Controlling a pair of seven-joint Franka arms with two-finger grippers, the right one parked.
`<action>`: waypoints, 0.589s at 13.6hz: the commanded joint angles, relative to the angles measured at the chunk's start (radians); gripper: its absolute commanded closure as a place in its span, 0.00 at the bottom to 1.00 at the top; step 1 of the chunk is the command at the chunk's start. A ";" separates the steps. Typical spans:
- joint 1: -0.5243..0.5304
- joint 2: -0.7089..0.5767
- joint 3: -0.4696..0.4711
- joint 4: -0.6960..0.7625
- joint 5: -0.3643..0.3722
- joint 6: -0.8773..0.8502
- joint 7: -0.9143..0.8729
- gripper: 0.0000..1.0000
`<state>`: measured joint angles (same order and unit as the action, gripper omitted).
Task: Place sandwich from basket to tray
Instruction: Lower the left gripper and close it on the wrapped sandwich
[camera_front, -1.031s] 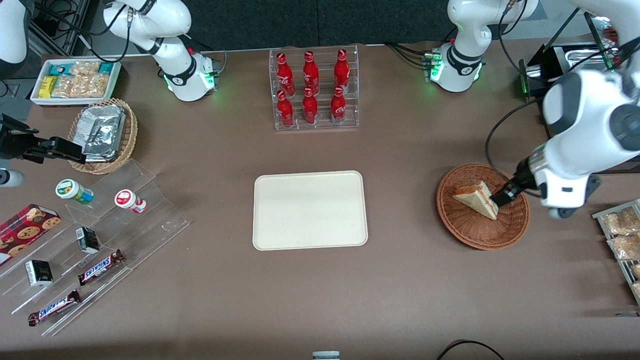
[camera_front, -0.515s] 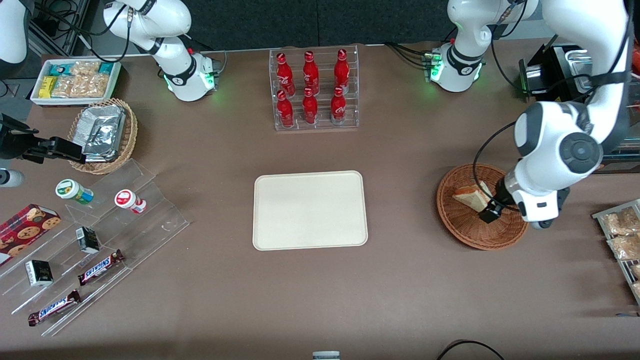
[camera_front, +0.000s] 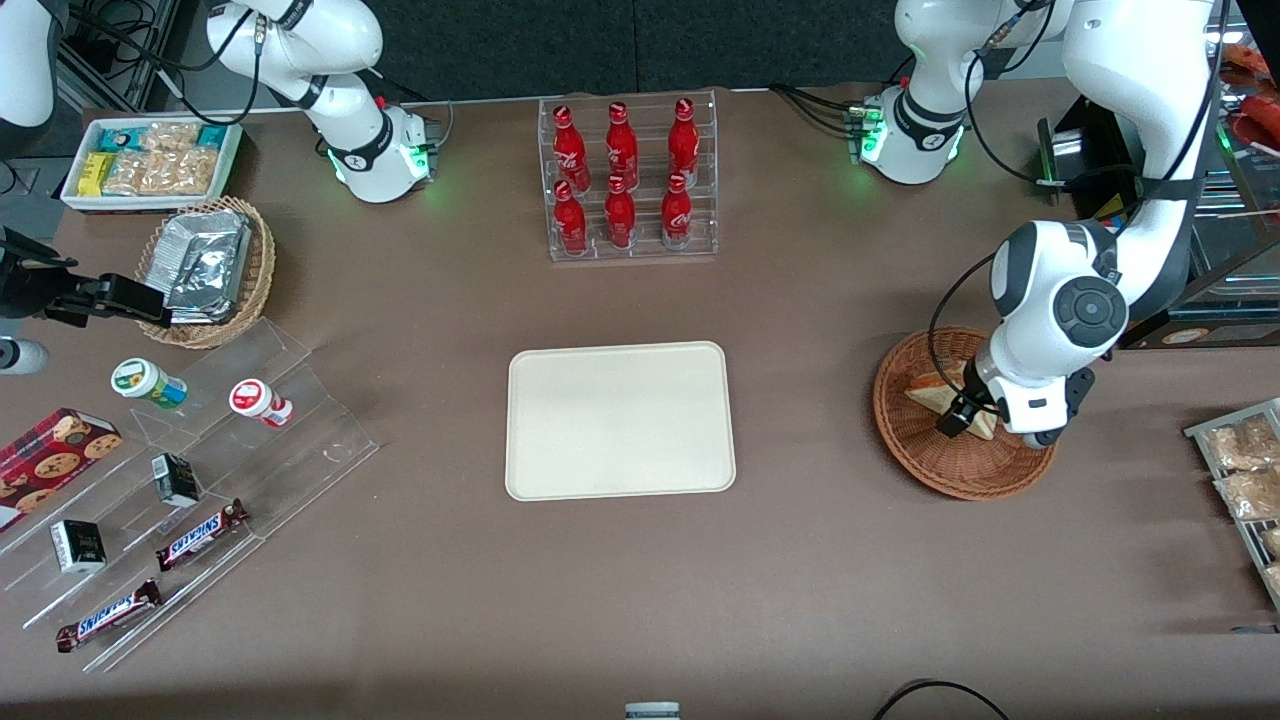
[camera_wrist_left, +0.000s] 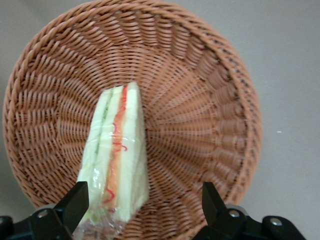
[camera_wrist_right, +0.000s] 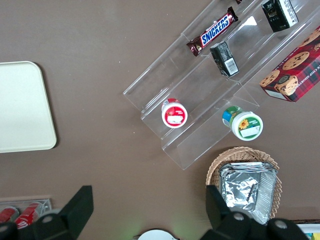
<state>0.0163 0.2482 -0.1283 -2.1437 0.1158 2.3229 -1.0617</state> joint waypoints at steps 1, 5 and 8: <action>0.004 -0.017 0.001 -0.033 0.028 0.019 -0.018 0.00; 0.004 -0.009 0.001 -0.050 0.035 0.029 -0.020 0.00; 0.004 0.000 0.001 -0.071 0.035 0.046 -0.020 0.00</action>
<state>0.0180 0.2496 -0.1260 -2.1874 0.1327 2.3374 -1.0617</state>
